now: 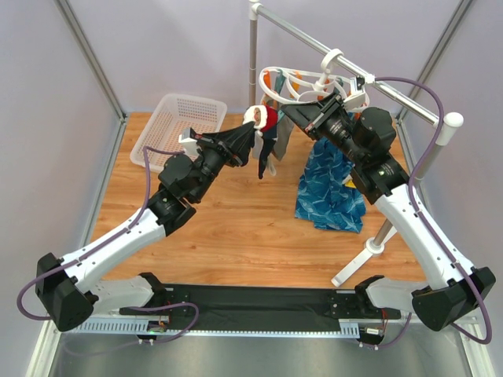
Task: Clip the socks to the hanger
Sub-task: Clamp the sock onto the hanger.
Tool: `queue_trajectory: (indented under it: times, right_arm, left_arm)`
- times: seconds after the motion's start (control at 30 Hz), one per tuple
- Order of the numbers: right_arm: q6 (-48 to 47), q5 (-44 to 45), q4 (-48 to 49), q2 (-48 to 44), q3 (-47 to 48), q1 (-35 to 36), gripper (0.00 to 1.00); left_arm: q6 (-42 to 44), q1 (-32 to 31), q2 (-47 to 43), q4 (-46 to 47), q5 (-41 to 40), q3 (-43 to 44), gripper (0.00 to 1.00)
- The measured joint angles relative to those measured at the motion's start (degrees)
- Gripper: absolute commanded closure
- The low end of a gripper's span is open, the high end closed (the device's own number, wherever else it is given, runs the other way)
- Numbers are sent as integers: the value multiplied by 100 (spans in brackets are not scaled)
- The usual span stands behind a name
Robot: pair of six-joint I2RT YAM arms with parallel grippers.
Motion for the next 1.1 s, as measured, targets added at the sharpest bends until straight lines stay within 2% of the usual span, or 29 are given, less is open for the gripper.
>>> queue_trajectory:
  times: [0.43,0.57,0.73,0.87,1.0,1.1]
  right_arm:
    - [107,-20,83,-2,-9,0,100]
    - [114,-20,81,-15,-11,0,96]
    - [131,-22,74,-37,-11,0,84]
    - [129,-22,72,-37,-11,0,78]
    - [109,-26,33,-44,-9,0,59]
    - [85,-22,-37,-72,-9,0,55]
  left_arm:
    - [28,-22,31,13,-63,2,100]
    - [44,-22,31,-24,-83,2,100]
    - [48,-22,31,-35,-103,2,100]
    - [66,-22,31,-48,-118,2,100]
    - [68,-22,31,-72,-122,2,100]
    - [74,-22,31,-87,-122,2,100]
